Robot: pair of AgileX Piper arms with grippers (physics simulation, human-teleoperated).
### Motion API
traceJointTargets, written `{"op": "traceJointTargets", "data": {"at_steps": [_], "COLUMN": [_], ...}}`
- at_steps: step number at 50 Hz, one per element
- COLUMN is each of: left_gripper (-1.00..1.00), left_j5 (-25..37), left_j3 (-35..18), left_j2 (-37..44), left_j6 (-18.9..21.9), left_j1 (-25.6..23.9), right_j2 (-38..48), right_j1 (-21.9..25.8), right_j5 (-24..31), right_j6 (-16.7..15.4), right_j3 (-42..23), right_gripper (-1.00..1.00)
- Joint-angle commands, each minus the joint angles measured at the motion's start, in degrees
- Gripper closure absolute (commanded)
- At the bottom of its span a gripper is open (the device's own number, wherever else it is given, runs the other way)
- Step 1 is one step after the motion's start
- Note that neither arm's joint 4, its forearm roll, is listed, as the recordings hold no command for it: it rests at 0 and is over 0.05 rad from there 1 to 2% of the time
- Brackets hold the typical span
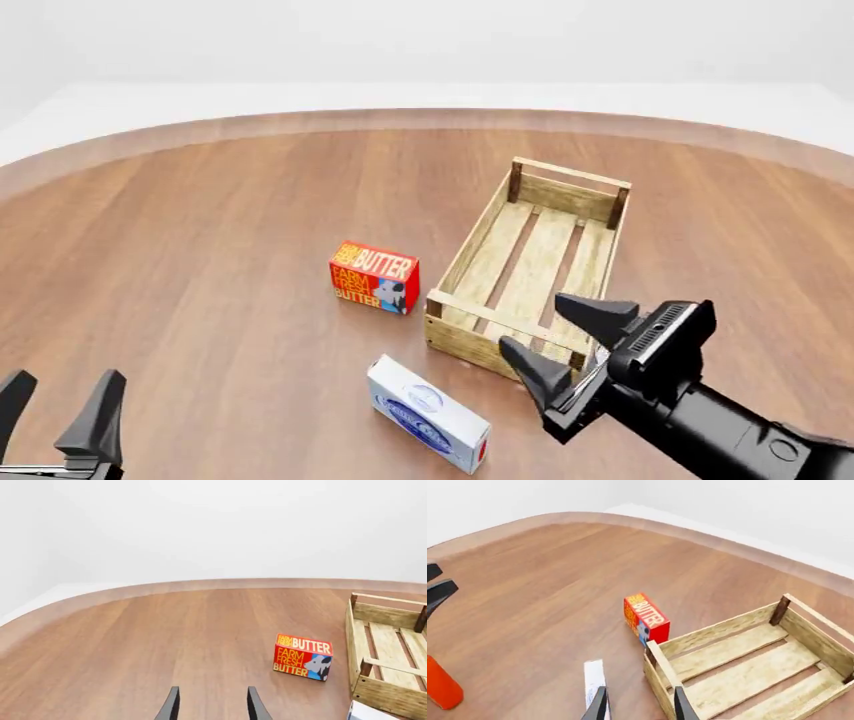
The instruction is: Pick up the ketchup, and put it in the wooden tray.
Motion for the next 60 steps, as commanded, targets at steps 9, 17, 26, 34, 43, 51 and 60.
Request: {"op": "traceJointTargets", "data": {"at_steps": [9,17,26,34,43,51,60], "left_gripper": [-1.0,-1.0,-1.0,-1.0,-1.0,-1.0,-1.0], "left_j5": [0.0,0.0,0.0,0.0,0.0,0.0,0.0], "left_j3": [0.0,0.0,0.0,0.0,0.0,0.0,0.0], "left_j2": [0.0,0.0,0.0,0.0,0.0,0.0,0.0], "left_j6": [0.0,0.0,0.0,0.0,0.0,0.0,0.0], "left_j1": [0.0,0.0,0.0,0.0,0.0,0.0,0.0], "right_j2": [15.9,19.1,22.8,27.1,30.7,33.5,38.1], "right_j1": [13.2,16.7,20.6,24.4,27.7,29.7,31.6], "right_j5": [-1.0,-0.4,0.1,-0.1,0.3,0.4,-0.4], "right_j6": [1.1,1.2,0.8,0.6,0.2,0.2,0.1], "right_j3": [-9.5,-12.6,-16.0,-19.0,-22.5,-24.9,-27.5], "right_gripper": [-1.0,-1.0,-1.0,-1.0,-1.0,-1.0,-1.0]}}
